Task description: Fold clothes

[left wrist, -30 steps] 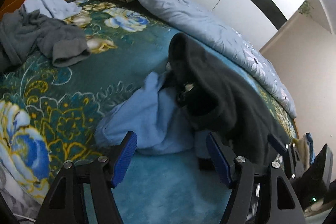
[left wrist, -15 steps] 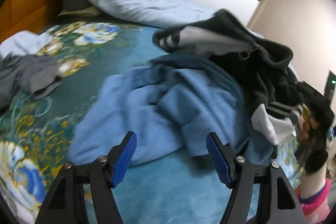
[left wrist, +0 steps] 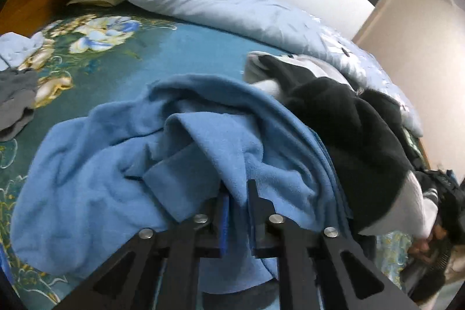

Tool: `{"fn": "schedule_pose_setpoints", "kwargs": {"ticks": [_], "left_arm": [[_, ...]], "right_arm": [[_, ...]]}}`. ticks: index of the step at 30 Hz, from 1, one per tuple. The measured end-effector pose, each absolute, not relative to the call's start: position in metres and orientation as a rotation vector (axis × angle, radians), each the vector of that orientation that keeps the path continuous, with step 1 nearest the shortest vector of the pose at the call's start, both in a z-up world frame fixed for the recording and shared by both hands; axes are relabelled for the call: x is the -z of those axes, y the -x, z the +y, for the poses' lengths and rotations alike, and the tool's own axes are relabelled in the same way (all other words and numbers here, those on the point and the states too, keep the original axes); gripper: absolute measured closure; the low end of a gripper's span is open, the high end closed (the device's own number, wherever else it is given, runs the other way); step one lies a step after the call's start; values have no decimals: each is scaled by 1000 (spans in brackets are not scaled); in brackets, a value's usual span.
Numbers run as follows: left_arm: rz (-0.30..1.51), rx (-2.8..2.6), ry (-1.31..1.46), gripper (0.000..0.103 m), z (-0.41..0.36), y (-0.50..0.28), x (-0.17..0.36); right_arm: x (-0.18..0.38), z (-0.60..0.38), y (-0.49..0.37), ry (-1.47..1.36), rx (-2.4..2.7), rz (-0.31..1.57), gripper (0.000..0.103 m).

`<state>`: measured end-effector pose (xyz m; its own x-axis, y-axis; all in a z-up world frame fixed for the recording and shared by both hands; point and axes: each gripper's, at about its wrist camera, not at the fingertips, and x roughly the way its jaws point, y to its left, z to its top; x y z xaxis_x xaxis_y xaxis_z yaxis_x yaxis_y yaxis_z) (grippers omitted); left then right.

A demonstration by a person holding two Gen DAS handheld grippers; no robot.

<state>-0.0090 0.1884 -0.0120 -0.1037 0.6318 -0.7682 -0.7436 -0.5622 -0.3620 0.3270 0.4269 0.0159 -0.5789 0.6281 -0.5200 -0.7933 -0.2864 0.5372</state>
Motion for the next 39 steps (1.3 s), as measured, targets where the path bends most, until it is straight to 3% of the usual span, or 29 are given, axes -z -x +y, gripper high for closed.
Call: {"fn": "schedule_pose_setpoints", "kwargs": {"ticks": [9, 15, 19, 23, 27, 30, 35, 39], "left_arm": [[29, -2171, 922, 95, 112, 72, -94], [171, -2649, 595, 95, 49, 124, -184], [394, -2886, 396, 95, 31, 142, -214], [462, -2981, 492, 95, 18, 179, -207], [252, -2870, 858, 91, -3, 220, -161], [175, -2755, 1022, 89, -6, 221, -128], [230, -2713, 1077, 84, 17, 191, -105], [115, -2665, 1048, 60, 30, 159, -108]], "right_arm": [[-8, 426, -332, 258, -1953, 1037, 96], [-11, 420, -324, 279, -1963, 993, 96], [-11, 420, -323, 287, -1957, 979, 96], [-8, 421, -324, 291, -1942, 992, 96], [-7, 424, -326, 291, -1943, 1006, 96], [-6, 426, -328, 284, -1945, 1023, 96], [-14, 434, -331, 265, -2017, 992, 96], [-17, 439, -339, 232, -1963, 969, 97]]}}
